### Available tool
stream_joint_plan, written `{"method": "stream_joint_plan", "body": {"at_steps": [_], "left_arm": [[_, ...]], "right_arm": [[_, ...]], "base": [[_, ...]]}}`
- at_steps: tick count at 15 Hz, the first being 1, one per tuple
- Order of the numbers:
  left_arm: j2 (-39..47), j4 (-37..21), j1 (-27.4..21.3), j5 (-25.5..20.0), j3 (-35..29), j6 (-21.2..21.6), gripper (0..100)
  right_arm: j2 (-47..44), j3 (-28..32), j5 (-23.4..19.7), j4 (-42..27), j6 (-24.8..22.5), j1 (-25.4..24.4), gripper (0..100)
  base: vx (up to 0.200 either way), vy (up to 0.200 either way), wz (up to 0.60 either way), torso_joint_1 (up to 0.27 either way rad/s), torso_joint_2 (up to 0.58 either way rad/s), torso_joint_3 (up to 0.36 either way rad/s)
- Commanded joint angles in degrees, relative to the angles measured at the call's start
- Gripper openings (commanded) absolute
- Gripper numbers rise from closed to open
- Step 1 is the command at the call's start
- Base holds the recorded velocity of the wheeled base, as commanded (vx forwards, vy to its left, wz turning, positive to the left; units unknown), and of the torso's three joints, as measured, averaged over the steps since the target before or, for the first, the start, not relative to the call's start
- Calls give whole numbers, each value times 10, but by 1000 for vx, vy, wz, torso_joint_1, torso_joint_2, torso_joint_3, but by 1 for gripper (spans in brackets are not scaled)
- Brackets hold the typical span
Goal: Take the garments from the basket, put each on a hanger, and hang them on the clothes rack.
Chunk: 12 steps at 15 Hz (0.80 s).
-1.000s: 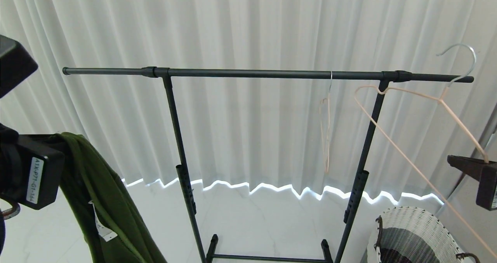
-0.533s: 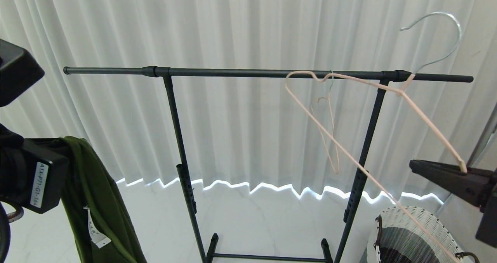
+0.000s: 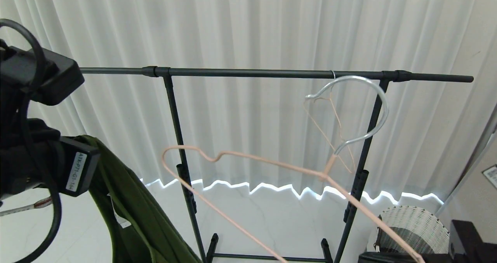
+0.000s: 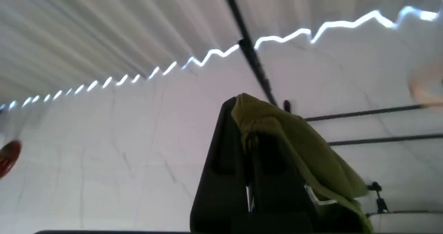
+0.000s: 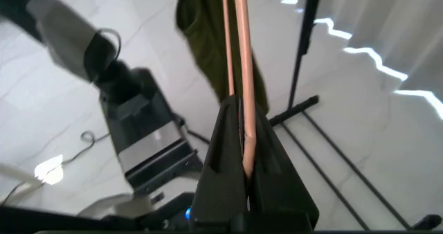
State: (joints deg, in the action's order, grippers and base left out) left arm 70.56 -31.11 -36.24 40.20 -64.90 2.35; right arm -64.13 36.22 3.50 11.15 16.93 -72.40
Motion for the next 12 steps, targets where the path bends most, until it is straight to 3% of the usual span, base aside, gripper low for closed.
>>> {"method": "stream_joint_plan", "body": {"at_steps": [1,3,7,12], "left_arm": [[52,25,37,26,-3,-13,0],[78,52,37,37,-6,-46,0],[81,53,-1,32,-9,-77,0],[78,53,-11,31,-8,-80,0]], "right_arm": [[-8,-13,-12,0,1,-12,0],[-13,-17,-30,13,1,-13,0],[-78,-37,-30,110,5,-9,0],[-151,-42,-30,200,14,22,0]], "base": [[0,0,0,0,0,0],[0,0,0,0,0,0],[0,0,0,0,0,0],[0,0,0,0,0,0]]}}
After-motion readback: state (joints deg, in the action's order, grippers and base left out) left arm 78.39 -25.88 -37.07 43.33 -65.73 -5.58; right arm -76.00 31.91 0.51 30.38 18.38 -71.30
